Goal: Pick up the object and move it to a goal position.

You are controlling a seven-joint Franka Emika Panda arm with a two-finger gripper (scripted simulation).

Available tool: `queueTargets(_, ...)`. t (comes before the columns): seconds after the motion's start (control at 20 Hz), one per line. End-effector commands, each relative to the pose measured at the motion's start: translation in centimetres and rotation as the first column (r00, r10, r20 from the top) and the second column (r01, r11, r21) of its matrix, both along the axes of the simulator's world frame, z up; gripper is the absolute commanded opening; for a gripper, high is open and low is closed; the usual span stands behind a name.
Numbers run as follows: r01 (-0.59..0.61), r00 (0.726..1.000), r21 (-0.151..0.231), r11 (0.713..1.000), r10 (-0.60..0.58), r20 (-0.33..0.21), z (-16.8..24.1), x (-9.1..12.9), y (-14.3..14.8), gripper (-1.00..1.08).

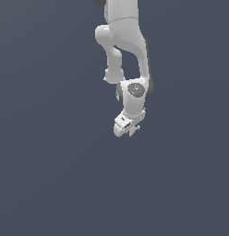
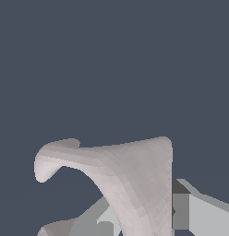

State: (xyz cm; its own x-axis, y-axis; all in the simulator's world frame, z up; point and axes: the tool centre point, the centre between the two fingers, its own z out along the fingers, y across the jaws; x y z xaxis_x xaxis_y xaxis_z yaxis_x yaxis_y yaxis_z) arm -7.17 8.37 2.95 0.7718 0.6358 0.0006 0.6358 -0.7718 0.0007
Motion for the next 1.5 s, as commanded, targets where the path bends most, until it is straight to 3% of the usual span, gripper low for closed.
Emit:
queueTargets(0.0,0.0,1.0,0.0,1.0,0.0,0.001,0.7,-0.2,-0.2,-1.0)
queueTargets(0.4,0.0,1.0,-0.001,1.0,0.0,0.0,4.6,-1.6,-1.3,-1.0)
queueTargets(1.45,-0.001,1.0,0.002,1.0,0.001,-0.001,19.7,-6.3,-5.4,-1.0)
